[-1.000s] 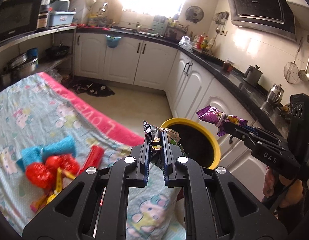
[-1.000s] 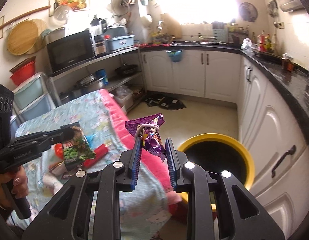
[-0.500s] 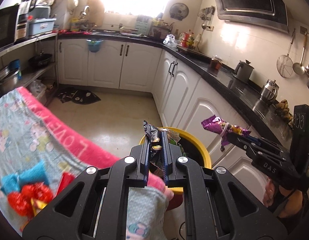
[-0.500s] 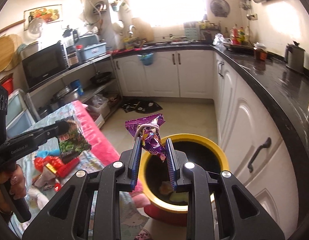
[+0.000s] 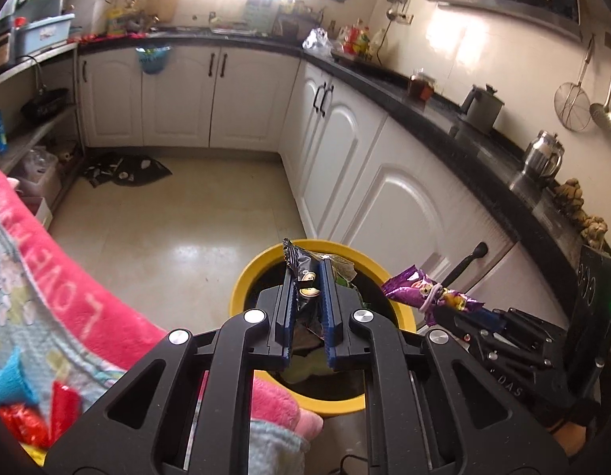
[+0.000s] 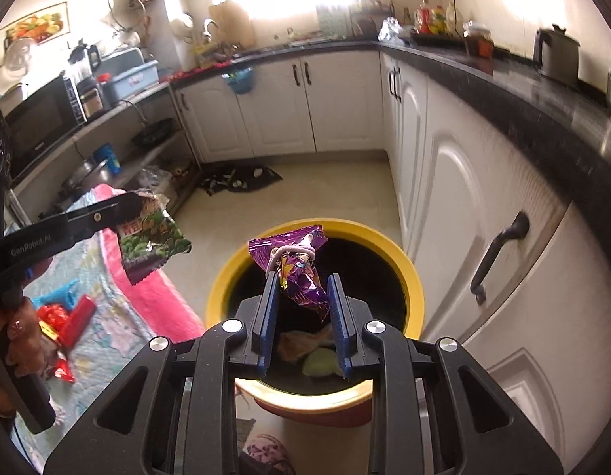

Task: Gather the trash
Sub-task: 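Carry both wrappers over the yellow bin and open both tools to drop them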

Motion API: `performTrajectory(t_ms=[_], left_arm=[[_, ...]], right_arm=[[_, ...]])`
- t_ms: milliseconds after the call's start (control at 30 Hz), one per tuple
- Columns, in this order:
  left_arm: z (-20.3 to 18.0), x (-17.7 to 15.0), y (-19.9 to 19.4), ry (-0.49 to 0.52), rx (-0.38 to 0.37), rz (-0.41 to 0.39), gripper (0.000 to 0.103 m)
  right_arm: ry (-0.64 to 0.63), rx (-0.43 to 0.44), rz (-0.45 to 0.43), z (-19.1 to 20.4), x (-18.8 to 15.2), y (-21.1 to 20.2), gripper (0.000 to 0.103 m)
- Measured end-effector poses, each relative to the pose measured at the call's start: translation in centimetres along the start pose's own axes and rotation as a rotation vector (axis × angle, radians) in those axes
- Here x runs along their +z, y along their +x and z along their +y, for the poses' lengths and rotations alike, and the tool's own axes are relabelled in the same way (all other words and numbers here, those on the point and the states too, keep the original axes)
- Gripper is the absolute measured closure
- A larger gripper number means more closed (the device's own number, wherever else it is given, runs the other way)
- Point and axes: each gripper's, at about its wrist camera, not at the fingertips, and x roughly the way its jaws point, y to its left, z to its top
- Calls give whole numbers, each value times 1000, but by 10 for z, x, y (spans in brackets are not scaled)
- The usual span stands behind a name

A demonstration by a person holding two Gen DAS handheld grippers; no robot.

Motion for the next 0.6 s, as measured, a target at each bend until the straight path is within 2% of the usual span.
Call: performTrajectory(t_ms=[200,267,300,367,500,600], left_arm=[[4,0,26,-13,-4,44,91],[6,0,32,-25,-7,59,88],[7,0,34,-29,-1,63,85],[12,-1,37,-42,2,74,74],[19,-3,32,-60,19,71,64],[26,-3,22,-71,33,55,46]], right_arm=[[16,-13,42,-10,-5,22,76],[20,-19,51,-11,-5,26,72],[22,-24,53,-12,-5,28,67],[30,-26,55,-15,-3,31,62],[26,-45,45,-16,-5,29,53],[19,-55,30,-13,-6,22,47]])
